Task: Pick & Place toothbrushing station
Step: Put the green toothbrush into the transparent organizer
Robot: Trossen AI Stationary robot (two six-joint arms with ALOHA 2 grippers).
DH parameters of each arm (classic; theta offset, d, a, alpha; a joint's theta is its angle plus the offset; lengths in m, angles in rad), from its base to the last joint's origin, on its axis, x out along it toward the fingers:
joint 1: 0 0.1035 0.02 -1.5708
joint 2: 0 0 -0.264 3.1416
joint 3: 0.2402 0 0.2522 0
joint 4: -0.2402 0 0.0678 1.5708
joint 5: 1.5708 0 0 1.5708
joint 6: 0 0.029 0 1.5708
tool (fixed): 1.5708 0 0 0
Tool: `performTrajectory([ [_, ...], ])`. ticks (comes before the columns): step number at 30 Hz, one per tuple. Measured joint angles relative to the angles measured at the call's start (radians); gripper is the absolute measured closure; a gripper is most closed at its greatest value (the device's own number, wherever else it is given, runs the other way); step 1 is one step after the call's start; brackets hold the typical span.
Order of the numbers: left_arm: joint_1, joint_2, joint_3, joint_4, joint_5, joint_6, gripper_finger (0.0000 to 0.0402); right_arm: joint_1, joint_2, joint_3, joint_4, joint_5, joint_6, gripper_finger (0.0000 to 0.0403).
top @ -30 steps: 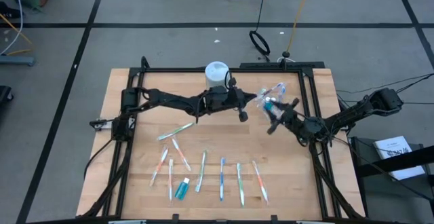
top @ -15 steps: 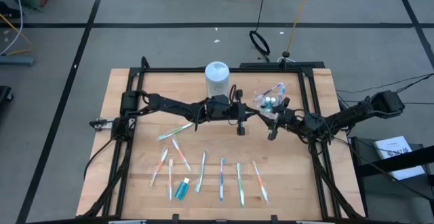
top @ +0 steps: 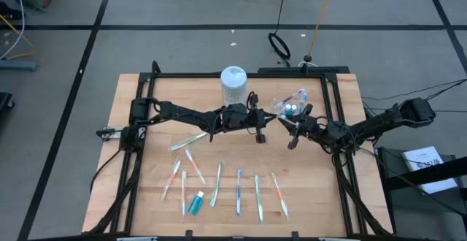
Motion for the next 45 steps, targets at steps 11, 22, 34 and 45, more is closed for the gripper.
performTrajectory([
  [11,-0.033,-0.005,0.000,-0.010,-0.113,-0.007,0.0344,0.001,0.000,0.000,-0.006,-0.014,0.002,0.0381],
  [22,-0.054,-0.205,0.000,-0.466,-0.191,-0.165,0.0249,-0.021,0.000,0.000,0.141,-0.013,-0.100,0.0382],
  [34,0.003,-0.523,0.001,-0.833,-0.184,-0.376,0.0224,-0.115,-0.003,0.386,-0.518,0.273,-0.148,0.0386],
  [45,-0.001,-0.509,-0.026,-0.892,-0.182,-0.447,0.0224,-0.235,0.003,0.361,-0.683,0.246,0.214,0.0384],
])
